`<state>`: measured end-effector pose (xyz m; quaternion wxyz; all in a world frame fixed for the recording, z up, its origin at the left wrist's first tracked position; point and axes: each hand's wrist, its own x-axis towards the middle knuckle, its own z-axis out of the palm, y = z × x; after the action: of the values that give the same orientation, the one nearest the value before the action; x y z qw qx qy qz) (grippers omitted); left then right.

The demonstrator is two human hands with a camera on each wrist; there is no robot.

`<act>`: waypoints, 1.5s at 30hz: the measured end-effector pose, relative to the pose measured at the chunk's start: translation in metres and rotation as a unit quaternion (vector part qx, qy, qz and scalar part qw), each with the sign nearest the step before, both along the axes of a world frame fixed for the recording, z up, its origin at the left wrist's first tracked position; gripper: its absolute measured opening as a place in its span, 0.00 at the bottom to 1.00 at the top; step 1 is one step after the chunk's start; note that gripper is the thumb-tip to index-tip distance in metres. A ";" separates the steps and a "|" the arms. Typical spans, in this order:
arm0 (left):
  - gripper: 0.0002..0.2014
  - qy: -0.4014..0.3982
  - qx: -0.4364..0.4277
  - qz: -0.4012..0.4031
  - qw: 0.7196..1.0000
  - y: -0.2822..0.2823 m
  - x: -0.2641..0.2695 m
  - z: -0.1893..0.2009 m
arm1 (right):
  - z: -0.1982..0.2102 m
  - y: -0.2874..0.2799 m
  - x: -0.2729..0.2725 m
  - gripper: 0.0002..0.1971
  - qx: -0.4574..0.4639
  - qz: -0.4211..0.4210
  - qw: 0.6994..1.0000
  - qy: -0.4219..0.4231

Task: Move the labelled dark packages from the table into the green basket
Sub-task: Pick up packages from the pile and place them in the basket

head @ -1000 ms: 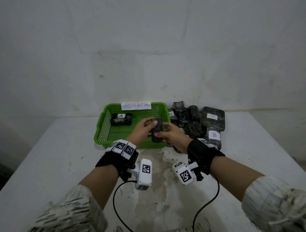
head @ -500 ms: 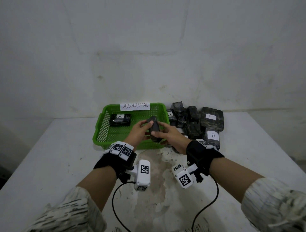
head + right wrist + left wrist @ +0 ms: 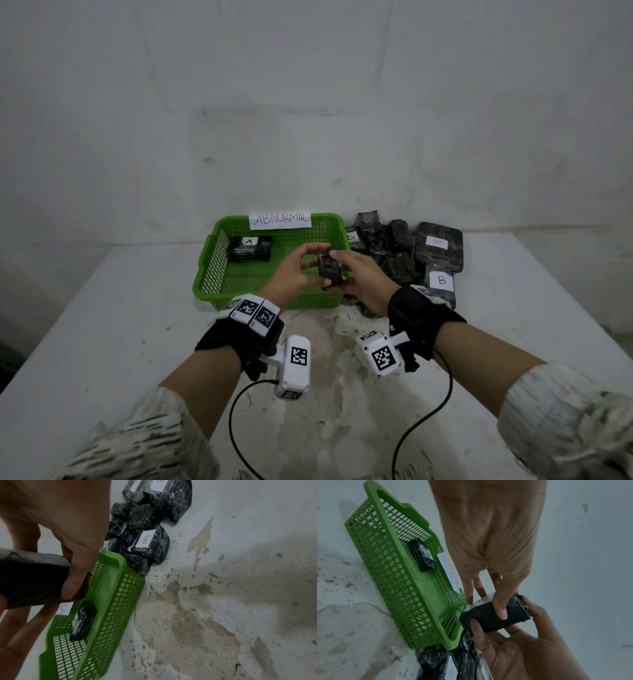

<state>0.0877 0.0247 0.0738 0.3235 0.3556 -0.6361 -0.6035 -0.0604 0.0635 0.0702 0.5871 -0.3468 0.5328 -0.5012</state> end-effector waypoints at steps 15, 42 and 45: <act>0.24 0.018 0.009 0.076 0.997 -0.001 -0.004 -0.005 | 0.003 -0.001 0.002 0.30 0.036 0.065 0.995 0.073; 0.06 0.058 0.186 0.168 0.966 -0.015 0.008 -0.009 | -0.013 0.005 0.007 0.25 -0.050 0.035 0.988 0.140; 0.06 0.046 0.204 0.160 0.965 -0.016 0.008 -0.011 | -0.014 0.000 0.009 0.21 -0.038 -0.006 0.991 0.131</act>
<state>0.0959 0.0088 0.0623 0.3652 0.4832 -0.4188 -0.6766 -0.0519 0.0636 0.0566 0.4960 -0.4284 0.5874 -0.4748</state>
